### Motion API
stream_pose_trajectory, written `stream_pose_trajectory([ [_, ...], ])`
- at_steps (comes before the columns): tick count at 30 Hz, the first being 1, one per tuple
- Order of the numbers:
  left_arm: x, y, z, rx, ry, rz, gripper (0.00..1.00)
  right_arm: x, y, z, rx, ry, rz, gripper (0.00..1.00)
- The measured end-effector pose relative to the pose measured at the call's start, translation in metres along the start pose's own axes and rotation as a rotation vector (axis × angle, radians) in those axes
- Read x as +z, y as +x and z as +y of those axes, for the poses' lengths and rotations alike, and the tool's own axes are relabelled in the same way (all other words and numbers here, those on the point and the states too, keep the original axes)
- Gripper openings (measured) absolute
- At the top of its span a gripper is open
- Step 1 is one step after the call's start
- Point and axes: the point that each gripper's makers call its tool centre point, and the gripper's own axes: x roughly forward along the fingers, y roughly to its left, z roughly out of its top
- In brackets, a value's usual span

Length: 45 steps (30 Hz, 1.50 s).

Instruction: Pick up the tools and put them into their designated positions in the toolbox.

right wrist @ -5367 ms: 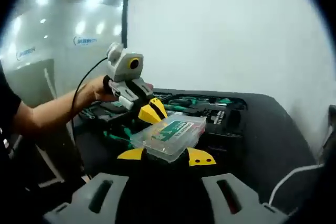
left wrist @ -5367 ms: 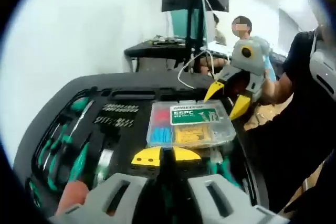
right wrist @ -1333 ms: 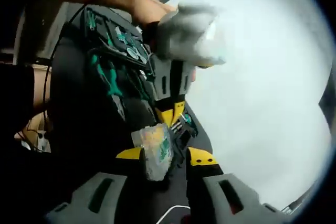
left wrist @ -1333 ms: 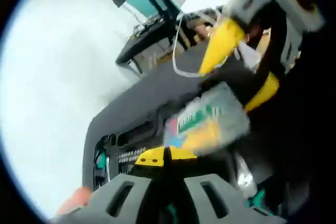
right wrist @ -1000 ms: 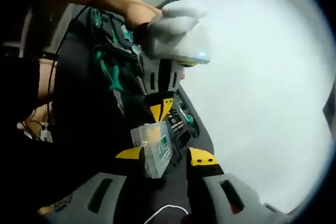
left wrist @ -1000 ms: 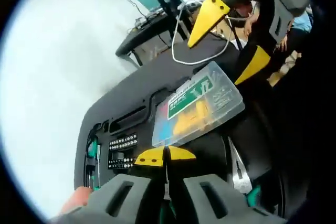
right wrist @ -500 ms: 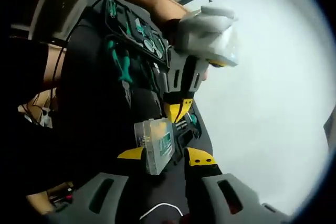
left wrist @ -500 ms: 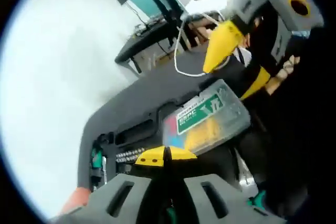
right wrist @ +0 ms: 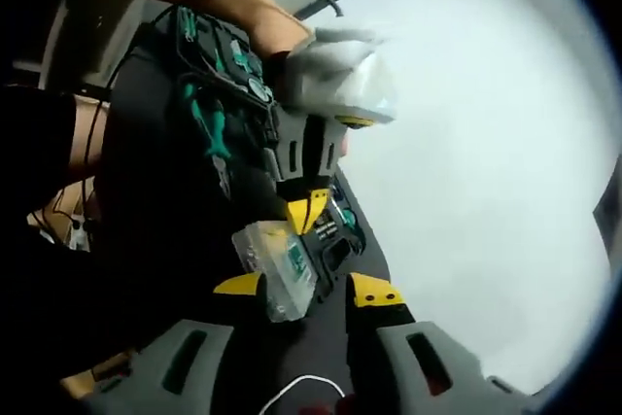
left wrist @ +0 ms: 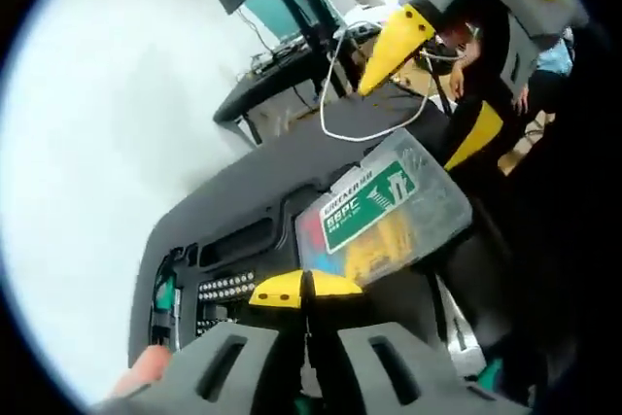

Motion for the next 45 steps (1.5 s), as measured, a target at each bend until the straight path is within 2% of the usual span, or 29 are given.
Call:
stream_pose_trajectory([
  [1,0.0,0.003,0.006,0.002,0.004,-0.003,0.02,0.0,0.001,0.009,0.052,0.038,-0.008,0.18],
  [2,0.0,-0.003,0.001,0.04,0.0,0.022,0.02,0.0,0.001,0.008,0.054,0.093,-0.021,0.18],
  [3,0.009,-0.021,-0.035,0.056,-0.014,0.036,0.03,0.003,-0.001,0.004,0.058,0.237,-0.044,0.18],
  [5,0.012,-0.03,-0.04,0.061,-0.06,0.069,0.03,0.011,-0.004,-0.007,0.072,0.45,-0.08,0.14],
  [7,0.03,-0.037,-0.059,-0.001,-0.161,0.002,0.03,0.011,0.003,-0.022,0.016,0.553,-0.078,0.04],
  [8,0.038,-0.039,-0.066,-0.034,-0.182,-0.037,0.03,0.013,0.008,-0.019,0.031,0.516,-0.078,0.0],
  [9,0.047,-0.039,-0.08,-0.073,-0.204,-0.078,0.03,0.009,0.018,-0.008,0.065,0.503,-0.039,0.0],
  [10,0.043,-0.036,-0.08,-0.062,-0.193,-0.051,0.03,0.003,0.023,0.001,0.09,0.475,0.003,0.0],
  [11,0.041,-0.032,-0.076,-0.013,-0.159,-0.042,0.03,-0.002,0.027,0.01,0.1,0.443,0.035,0.0],
  [13,0.034,-0.028,-0.07,-0.053,-0.213,-0.072,0.03,-0.01,0.034,0.021,0.111,0.396,0.072,0.0],
  [14,0.035,-0.03,-0.068,-0.061,-0.242,-0.087,0.03,-0.005,0.033,0.014,0.047,0.404,0.028,0.0],
  [16,0.027,-0.03,-0.066,-0.067,-0.232,-0.077,0.02,-0.006,0.033,0.014,0.061,0.44,0.034,0.0],
  [20,0.035,-0.035,-0.071,-0.071,-0.23,-0.079,0.02,0.009,0.032,0.019,0.097,0.449,0.007,0.0],
  [22,0.028,-0.04,-0.066,-0.06,-0.178,-0.021,0.02,0.016,0.034,0.024,0.1,0.449,-0.015,0.0],
  [24,0.029,-0.044,-0.066,-0.055,-0.177,-0.045,0.02,0.013,0.036,0.025,0.077,0.437,0.012,0.0],
  [25,0.03,-0.041,-0.068,-0.062,-0.197,-0.056,0.03,0.012,0.035,0.021,0.048,0.392,0.028,0.0],
  [30,0.038,-0.033,-0.075,-0.098,-0.162,-0.096,0.02,0.019,0.038,0.018,0.004,0.195,0.091,0.0],
  [31,0.036,-0.033,-0.074,-0.097,-0.165,-0.105,0.02,0.029,0.04,0.022,0.028,0.231,0.045,0.0],
  [32,0.035,-0.032,-0.071,-0.099,-0.168,-0.114,0.02,0.033,0.041,0.027,0.059,0.327,0.036,0.0],
  [33,0.035,-0.032,-0.071,-0.105,-0.198,-0.123,0.02,0.027,0.048,0.027,0.028,0.379,0.06,0.0],
  [34,0.036,-0.033,-0.071,-0.108,-0.211,-0.139,0.02,0.02,0.048,0.022,-0.009,0.311,0.089,0.0],
  [35,0.035,-0.033,-0.072,-0.11,-0.214,-0.147,0.02,0.023,0.048,0.015,-0.016,0.217,0.077,0.0],
  [36,0.035,-0.033,-0.073,-0.108,-0.209,-0.159,0.01,0.024,0.047,0.016,-0.015,0.279,0.086,0.0],
  [40,0.037,-0.034,-0.073,-0.105,-0.256,-0.196,0.0,0.028,0.053,0.016,0.013,0.271,0.136,0.0],
  [41,0.031,-0.033,-0.072,-0.111,-0.299,-0.169,0.0,0.029,0.056,0.011,0.008,0.292,0.134,0.0],
  [42,0.032,-0.034,-0.066,-0.105,-0.288,-0.177,0.01,0.029,0.058,0.007,0.007,0.314,0.129,0.0],
  [43,0.028,-0.035,-0.059,-0.095,-0.311,-0.162,0.01,0.03,0.059,0.006,0.01,0.366,0.125,0.0],
  [44,0.026,-0.035,-0.056,-0.087,-0.316,-0.167,0.01,0.019,0.062,0.017,0.031,0.434,0.124,0.0],
  [45,0.023,-0.035,-0.052,-0.077,-0.311,-0.167,0.01,0.017,0.062,0.018,0.049,0.478,0.118,0.0],
])
